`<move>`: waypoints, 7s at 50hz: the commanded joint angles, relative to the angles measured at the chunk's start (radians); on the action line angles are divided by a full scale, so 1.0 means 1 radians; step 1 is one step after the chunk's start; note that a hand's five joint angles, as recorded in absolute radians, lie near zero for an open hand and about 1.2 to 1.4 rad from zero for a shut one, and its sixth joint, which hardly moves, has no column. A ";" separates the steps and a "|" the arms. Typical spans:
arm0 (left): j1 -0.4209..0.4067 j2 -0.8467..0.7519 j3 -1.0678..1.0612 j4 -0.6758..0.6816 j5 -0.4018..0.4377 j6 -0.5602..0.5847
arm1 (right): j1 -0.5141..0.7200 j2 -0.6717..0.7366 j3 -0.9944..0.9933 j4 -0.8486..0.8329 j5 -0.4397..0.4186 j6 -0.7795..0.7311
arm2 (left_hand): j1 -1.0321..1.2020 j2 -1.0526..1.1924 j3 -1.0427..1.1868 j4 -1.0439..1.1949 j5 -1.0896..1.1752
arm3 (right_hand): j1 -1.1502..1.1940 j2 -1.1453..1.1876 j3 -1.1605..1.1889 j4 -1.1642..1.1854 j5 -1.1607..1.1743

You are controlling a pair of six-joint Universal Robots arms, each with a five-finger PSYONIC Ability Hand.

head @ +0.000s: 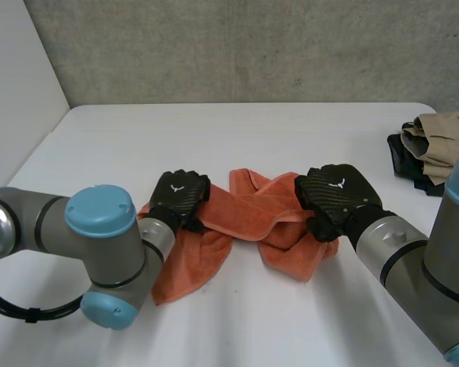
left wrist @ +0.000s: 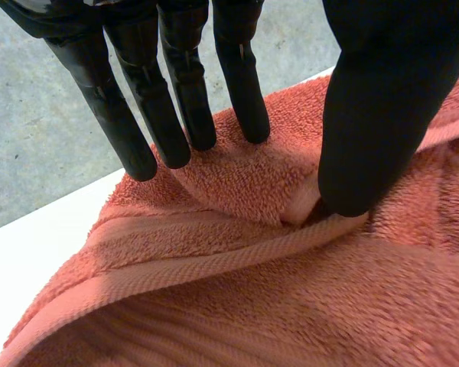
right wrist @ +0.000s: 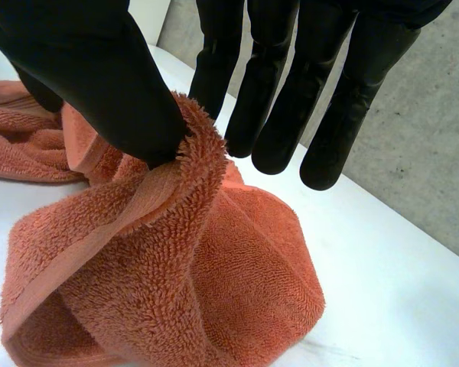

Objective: Fold the laundry.

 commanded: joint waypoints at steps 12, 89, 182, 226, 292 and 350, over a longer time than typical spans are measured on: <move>-0.001 -0.114 0.127 0.001 -0.001 0.002 | -0.007 0.032 -0.002 -0.003 -0.001 -0.002 | 0.683 0.694 0.687 0.695 0.701 | 0.407 0.219 0.211 0.205 0.233; 0.091 0.123 0.148 -0.219 0.140 0.039 | -0.064 0.188 -0.349 0.246 -0.011 -0.209 | 0.685 0.696 0.689 0.697 0.704 | 0.407 0.219 0.211 0.205 0.233; 0.232 0.076 -0.130 -0.048 0.068 -0.041 | -0.153 0.190 0.043 -0.086 -0.049 -0.032 | -0.084 -0.073 -0.080 -0.072 -0.065 | 0.407 0.219 0.211 0.205 0.233; 0.367 0.291 -0.220 -0.036 0.064 0.025 | -0.392 0.142 -0.055 0.132 -0.144 -0.305 | 0.685 0.696 0.689 0.697 0.704 | -0.376 -0.564 -0.573 -0.578 -0.550; 0.355 0.288 -0.246 -0.017 0.068 0.024 | -0.377 0.440 -0.190 -0.038 -0.265 -0.264 | 0.685 0.696 0.689 0.697 0.704 | 0.082 -0.106 -0.114 -0.120 -0.092; 0.332 0.291 -0.251 -0.017 0.068 0.024 | -0.354 0.423 -0.170 -0.029 -0.253 -0.275 | 0.685 0.696 0.689 0.697 0.704 | -0.320 -0.508 -0.517 -0.522 -0.494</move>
